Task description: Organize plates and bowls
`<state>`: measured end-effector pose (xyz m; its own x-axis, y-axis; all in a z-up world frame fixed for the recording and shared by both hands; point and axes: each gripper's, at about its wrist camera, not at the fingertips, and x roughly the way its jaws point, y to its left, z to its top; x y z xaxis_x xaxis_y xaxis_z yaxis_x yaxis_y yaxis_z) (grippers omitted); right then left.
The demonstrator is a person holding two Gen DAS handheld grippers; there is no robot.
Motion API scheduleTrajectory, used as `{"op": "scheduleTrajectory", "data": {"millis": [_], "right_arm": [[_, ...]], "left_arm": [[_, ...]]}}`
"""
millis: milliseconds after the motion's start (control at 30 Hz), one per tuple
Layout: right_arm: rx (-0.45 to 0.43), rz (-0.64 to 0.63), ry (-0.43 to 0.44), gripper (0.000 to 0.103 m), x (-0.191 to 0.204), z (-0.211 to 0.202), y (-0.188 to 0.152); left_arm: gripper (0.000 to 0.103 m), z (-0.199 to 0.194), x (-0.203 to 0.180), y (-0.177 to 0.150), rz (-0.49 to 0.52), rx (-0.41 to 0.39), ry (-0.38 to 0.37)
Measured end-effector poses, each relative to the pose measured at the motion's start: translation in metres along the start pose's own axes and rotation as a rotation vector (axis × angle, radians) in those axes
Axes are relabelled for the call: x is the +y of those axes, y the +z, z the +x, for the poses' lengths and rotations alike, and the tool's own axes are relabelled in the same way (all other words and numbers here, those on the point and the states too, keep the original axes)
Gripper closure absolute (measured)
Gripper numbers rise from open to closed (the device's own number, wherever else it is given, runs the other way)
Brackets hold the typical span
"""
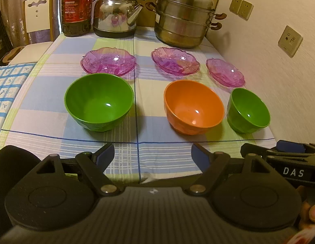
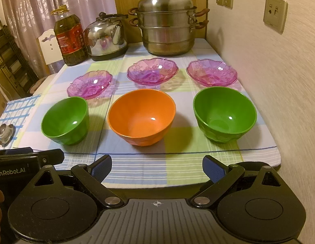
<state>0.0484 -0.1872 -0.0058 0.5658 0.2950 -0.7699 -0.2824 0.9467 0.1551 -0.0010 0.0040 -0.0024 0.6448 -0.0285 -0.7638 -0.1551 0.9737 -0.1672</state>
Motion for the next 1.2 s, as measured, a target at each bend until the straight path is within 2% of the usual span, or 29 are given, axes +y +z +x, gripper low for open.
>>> {"op": "scheduleTrajectory", "data": {"millis": [1200], "right_arm": [[-0.018, 0.008, -0.004, 0.007, 0.0001, -0.0064, 0.0040]], "left_arm": [[0.022, 0.0002, -0.0073, -0.0004, 0.010, -0.011, -0.012]]}}
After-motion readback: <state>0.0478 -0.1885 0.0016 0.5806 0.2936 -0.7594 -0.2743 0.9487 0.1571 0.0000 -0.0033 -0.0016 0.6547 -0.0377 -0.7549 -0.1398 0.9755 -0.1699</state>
